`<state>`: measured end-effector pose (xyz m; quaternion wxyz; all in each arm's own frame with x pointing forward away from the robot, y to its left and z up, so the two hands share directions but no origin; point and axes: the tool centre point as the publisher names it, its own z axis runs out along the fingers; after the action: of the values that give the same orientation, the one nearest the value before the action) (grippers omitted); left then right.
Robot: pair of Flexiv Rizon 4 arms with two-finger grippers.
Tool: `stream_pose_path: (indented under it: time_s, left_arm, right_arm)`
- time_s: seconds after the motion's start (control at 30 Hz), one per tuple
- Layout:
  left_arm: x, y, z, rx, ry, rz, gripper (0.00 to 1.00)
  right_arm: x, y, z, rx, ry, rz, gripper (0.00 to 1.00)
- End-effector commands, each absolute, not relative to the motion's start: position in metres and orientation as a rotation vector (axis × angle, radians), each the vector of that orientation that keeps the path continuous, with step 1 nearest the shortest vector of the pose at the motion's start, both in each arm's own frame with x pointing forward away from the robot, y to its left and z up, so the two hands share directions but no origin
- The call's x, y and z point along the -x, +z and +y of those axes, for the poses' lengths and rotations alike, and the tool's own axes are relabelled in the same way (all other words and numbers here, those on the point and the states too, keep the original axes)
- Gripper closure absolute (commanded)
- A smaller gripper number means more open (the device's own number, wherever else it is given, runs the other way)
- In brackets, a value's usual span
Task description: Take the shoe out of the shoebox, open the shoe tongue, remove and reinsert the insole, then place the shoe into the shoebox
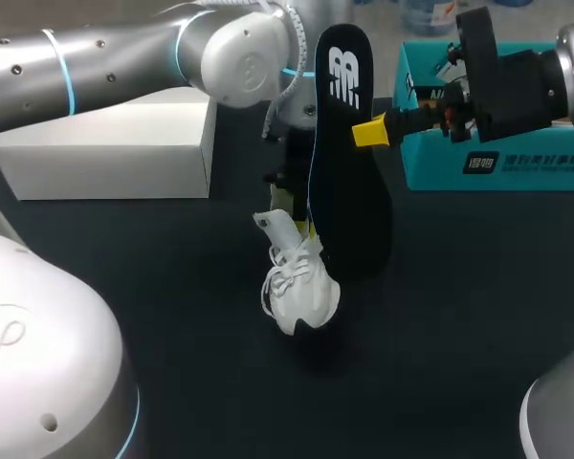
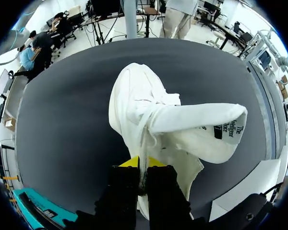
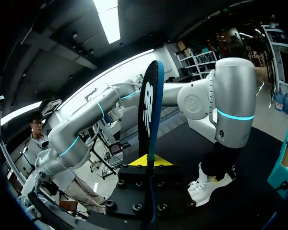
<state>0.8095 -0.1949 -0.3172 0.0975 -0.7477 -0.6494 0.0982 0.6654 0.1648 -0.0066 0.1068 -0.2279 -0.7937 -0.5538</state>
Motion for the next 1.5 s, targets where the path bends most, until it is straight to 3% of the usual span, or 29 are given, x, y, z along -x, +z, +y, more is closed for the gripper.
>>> stream_pose_path:
  time_s: [0.03,1.1,1.5]
  left_arm:
    - [-0.804,-0.317,-0.195,2.592,0.112,-1.328,1.0]
    - [-0.784,-0.319,-0.199,2.342,-0.129,-1.825,1.0]
    - [-0.798,-0.348,-0.214,2.261,-0.102,-1.84,1.0]
  right_arm:
    - [-0.667,-0.007,0.168,0.672,-1.625,-2.339,1.0]
    - [-0.667,-0.007,0.168,0.672,-1.625,-2.339,1.0]
    - [-0.667,-0.007,0.168,0.672,-1.625,-2.339,1.0]
